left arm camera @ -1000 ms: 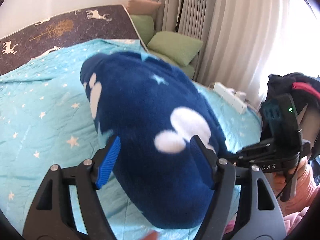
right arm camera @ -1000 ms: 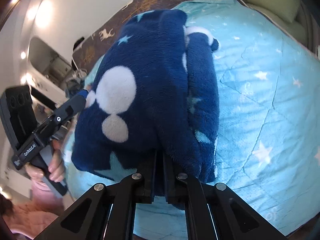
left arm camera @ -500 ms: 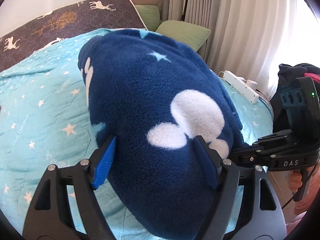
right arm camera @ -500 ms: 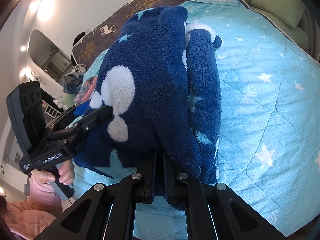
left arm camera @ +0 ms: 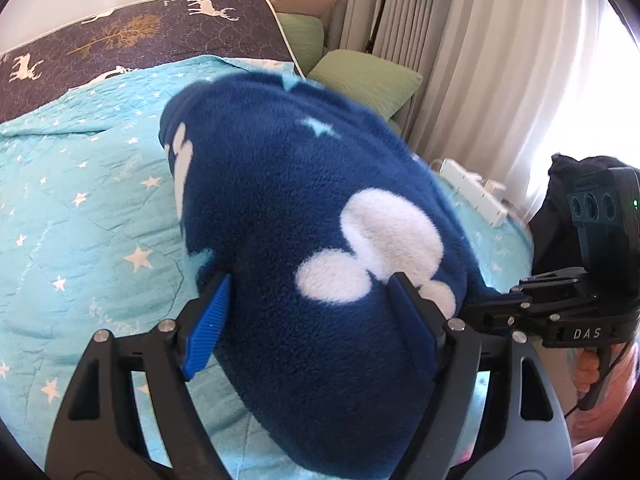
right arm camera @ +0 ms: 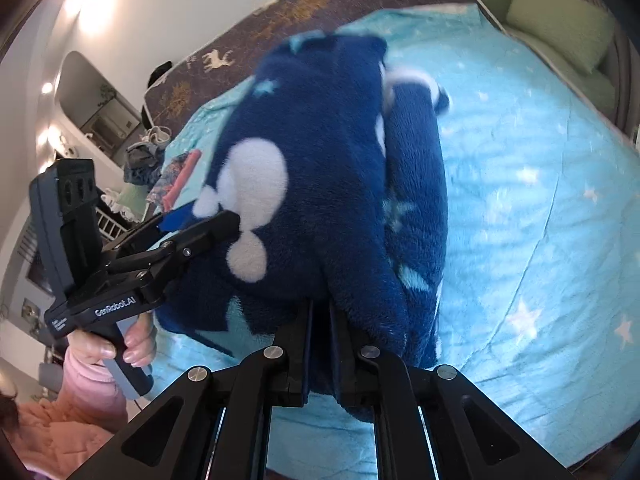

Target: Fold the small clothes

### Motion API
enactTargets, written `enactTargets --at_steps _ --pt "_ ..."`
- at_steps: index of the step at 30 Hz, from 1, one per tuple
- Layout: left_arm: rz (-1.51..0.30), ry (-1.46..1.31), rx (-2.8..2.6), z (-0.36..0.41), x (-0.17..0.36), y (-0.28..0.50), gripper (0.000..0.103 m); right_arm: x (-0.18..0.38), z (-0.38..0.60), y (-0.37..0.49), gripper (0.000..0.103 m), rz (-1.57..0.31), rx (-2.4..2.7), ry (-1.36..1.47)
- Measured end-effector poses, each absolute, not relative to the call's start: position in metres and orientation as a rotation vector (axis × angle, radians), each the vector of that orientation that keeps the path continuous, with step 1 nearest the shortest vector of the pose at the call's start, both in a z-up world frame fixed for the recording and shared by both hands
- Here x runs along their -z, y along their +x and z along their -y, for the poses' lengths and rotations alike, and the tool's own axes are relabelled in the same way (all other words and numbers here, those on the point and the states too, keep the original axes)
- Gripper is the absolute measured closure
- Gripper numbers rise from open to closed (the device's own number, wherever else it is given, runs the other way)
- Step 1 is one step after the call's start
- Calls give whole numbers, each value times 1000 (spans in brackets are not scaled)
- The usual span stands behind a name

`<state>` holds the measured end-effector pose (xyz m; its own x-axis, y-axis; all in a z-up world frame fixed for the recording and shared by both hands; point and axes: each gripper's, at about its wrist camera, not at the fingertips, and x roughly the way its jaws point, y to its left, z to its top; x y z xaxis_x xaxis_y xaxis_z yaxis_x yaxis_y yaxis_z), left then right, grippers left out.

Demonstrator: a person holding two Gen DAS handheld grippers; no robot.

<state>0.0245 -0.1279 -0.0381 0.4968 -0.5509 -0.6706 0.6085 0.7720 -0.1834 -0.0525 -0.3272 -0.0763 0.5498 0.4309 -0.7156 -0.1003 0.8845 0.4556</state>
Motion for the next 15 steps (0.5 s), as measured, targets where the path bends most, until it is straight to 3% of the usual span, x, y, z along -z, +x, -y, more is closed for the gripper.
enactTargets --at_steps 8,15 --pt "-628 84 703 127 -13 41 24 10 321 -32 88 -762 -286 260" --pt "-716 71 698 157 8 86 28 22 311 24 88 -768 -286 285"
